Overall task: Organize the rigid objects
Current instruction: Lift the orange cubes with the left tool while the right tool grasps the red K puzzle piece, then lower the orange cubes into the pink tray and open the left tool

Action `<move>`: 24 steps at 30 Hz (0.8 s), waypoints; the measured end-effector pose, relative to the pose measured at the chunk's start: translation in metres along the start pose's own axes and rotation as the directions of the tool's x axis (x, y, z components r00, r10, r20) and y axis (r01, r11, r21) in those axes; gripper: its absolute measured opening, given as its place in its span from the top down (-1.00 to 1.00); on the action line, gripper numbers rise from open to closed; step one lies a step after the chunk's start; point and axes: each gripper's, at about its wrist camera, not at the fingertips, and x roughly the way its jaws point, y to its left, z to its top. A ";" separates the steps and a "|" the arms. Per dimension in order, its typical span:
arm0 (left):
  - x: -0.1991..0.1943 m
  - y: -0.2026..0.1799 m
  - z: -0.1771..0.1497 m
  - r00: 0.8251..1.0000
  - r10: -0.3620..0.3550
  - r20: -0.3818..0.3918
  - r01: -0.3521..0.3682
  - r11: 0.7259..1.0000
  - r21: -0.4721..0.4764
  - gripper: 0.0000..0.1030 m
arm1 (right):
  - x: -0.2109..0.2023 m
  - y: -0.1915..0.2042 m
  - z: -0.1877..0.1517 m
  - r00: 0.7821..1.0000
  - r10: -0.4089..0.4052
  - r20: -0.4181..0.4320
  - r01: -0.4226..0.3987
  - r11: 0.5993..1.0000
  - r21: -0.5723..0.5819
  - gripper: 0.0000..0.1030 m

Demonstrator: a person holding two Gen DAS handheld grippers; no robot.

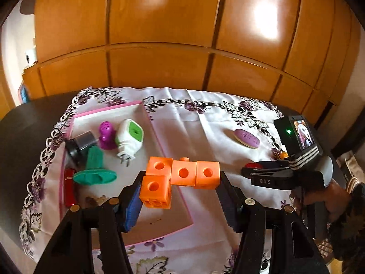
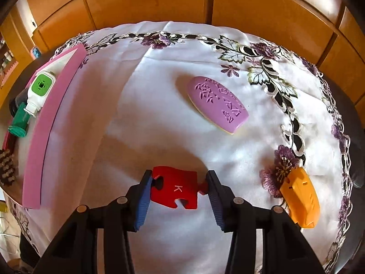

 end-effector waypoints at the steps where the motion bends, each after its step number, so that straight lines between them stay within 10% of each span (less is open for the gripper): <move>1: -0.001 0.002 0.000 1.000 0.003 0.001 -0.003 1.000 -0.005 -0.17 | -0.001 0.000 -0.001 1.000 -0.002 0.000 0.002 1.000 -0.003 0.09; 24: -0.003 0.046 -0.005 0.998 0.061 -0.014 -0.062 0.993 -0.099 -0.17 | -0.002 0.007 -0.004 0.999 -0.039 0.023 0.040 0.998 -0.058 0.10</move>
